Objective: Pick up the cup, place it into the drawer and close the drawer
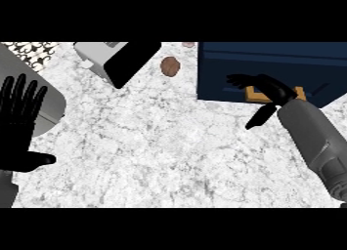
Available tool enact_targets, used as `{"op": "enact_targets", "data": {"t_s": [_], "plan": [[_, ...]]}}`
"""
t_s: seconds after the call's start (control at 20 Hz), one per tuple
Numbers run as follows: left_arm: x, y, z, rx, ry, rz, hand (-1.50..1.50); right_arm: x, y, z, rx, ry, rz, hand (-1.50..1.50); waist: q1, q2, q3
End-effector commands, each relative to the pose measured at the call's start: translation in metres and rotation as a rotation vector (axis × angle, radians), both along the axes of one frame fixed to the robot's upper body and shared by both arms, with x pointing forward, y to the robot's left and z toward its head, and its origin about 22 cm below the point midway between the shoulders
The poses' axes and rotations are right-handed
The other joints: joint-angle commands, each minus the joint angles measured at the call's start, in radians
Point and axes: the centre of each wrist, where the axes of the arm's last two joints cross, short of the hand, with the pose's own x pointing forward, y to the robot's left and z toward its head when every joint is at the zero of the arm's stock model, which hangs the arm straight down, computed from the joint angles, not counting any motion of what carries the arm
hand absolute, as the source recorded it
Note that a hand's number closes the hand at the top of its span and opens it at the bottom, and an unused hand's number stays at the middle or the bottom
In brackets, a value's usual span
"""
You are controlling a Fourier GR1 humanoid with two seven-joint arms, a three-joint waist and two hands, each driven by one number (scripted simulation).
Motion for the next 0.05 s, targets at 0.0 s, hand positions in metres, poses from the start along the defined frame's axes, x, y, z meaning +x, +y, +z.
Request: {"op": "enact_targets", "data": {"t_s": [0.0], "plan": [[0.0068, -0.0100, -0.0001, 0.008, -0.001, -0.010, -1.50, 0.0129, -0.0178, 0.0302, -0.097, -0.048, -0.144, -1.50, 0.006, 0.029, 0.001]]}}
